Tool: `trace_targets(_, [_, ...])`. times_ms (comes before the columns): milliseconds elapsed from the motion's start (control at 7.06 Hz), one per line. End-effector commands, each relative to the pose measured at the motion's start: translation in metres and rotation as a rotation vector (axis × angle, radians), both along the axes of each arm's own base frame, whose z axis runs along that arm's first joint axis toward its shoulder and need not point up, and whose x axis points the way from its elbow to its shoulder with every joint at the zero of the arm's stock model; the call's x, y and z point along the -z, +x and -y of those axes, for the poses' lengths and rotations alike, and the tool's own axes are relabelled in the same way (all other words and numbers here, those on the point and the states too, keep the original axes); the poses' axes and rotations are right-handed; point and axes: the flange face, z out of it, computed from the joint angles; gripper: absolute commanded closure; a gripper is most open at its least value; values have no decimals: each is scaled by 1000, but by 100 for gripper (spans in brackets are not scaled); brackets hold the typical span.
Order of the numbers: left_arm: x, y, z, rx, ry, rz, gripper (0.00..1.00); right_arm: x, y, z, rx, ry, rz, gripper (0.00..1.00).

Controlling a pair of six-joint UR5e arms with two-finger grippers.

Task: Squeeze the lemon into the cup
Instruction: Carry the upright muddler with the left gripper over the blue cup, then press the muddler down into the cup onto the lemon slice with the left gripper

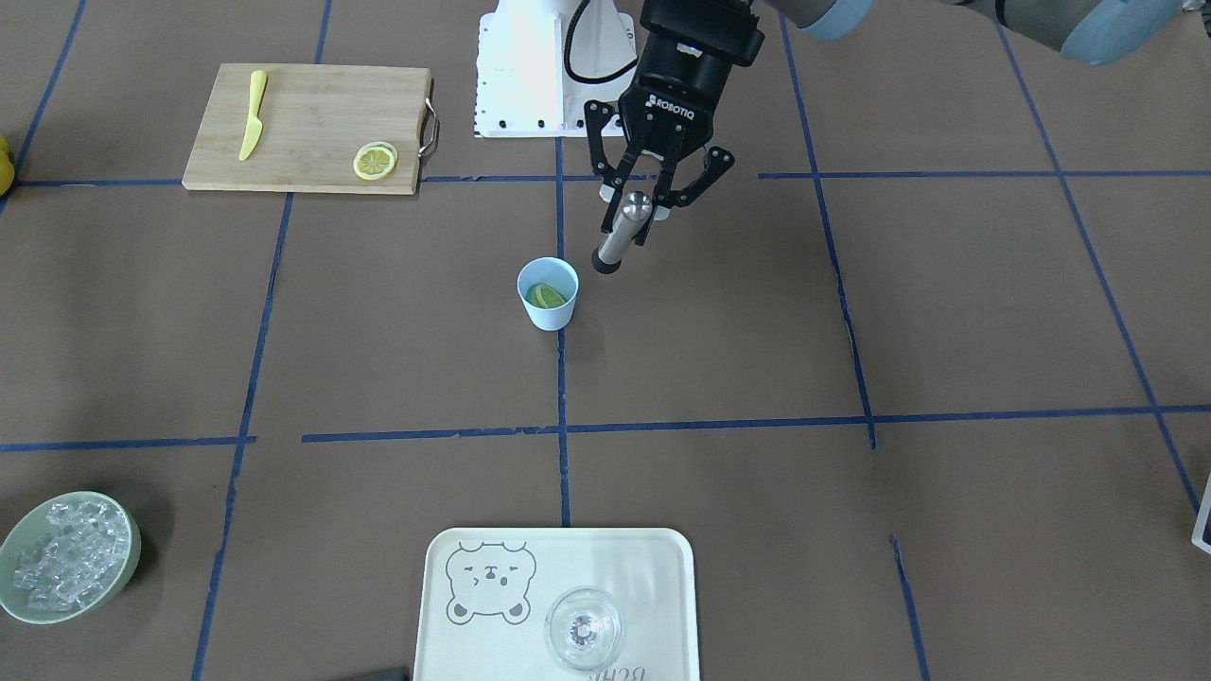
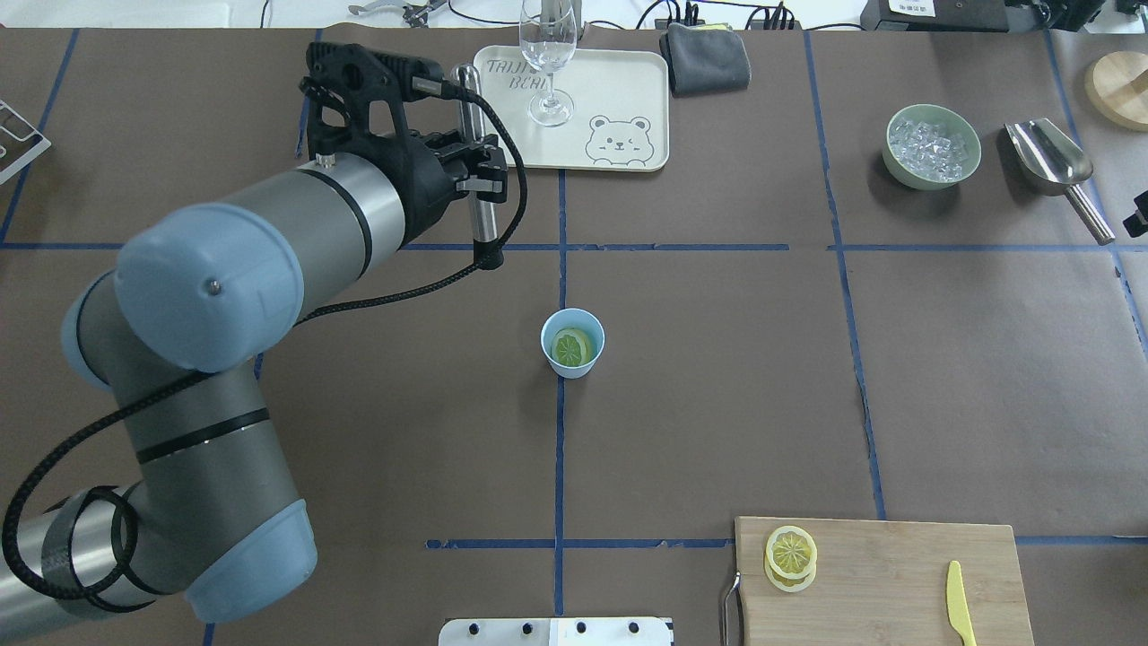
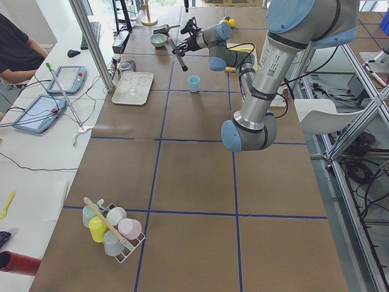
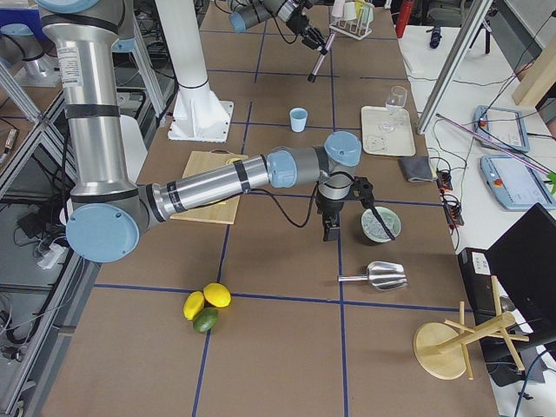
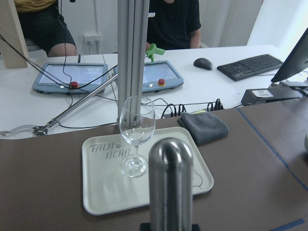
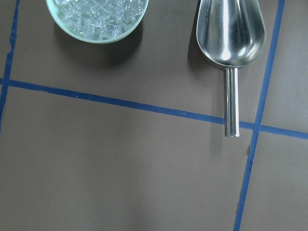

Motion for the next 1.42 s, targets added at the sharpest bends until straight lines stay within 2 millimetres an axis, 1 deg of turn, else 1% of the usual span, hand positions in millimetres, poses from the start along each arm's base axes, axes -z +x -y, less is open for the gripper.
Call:
trace_targets(0, [-17,31,-20,85,92,-6,100,3,5,-3,-9,5,1,0])
trace_targets(142, [-42,62,-47,142,151,-24,100,3,5,-3,-14,1,1,0])
trace_targets(283, [-61,84,-65,190,189,-39,100,-5,9,-7,-13,-7,-6,0])
trace_targets(567, [-65,87,-69,188,206,-22,100,-43,42,-12,-62,-73,-12,0])
trace_targets(709, [-65,87,-69,186,207,-21,100,-58,62,-11,-102,-105,-6,0])
trace_targets(850, [-70,93,-69,184,214,8,100,-69,79,-14,-136,-136,26,0])
trace_targets(1134, [-80,109,-68,176,209,37,100,-71,94,-15,-162,-140,43,0])
trace_targets(1275, [-80,111,-69,173,209,38,100,-71,96,-15,-165,-138,44,0])
